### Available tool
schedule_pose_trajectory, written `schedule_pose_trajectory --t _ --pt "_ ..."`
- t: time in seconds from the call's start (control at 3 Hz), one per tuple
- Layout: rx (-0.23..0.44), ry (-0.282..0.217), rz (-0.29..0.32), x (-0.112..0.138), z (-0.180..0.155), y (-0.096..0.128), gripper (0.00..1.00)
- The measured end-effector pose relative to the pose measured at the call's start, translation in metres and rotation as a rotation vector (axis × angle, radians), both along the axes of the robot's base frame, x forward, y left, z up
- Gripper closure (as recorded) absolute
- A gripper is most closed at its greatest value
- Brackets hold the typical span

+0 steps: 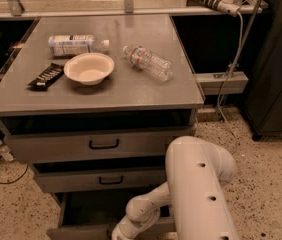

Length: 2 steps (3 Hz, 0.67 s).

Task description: Open bottom drawer

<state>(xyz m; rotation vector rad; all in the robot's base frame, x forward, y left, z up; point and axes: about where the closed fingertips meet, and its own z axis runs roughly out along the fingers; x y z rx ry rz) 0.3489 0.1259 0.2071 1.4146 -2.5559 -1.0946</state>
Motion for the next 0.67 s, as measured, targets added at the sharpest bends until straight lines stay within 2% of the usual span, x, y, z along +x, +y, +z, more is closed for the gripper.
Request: schedule_pose_trajectory --t 0.33,0.67 --pt "0.006 0.013 -0.014 -0.007 0.002 0.001 0.0" --pt "0.018 0.048 -0.036 -0.032 0.003 -0.001 0.0"
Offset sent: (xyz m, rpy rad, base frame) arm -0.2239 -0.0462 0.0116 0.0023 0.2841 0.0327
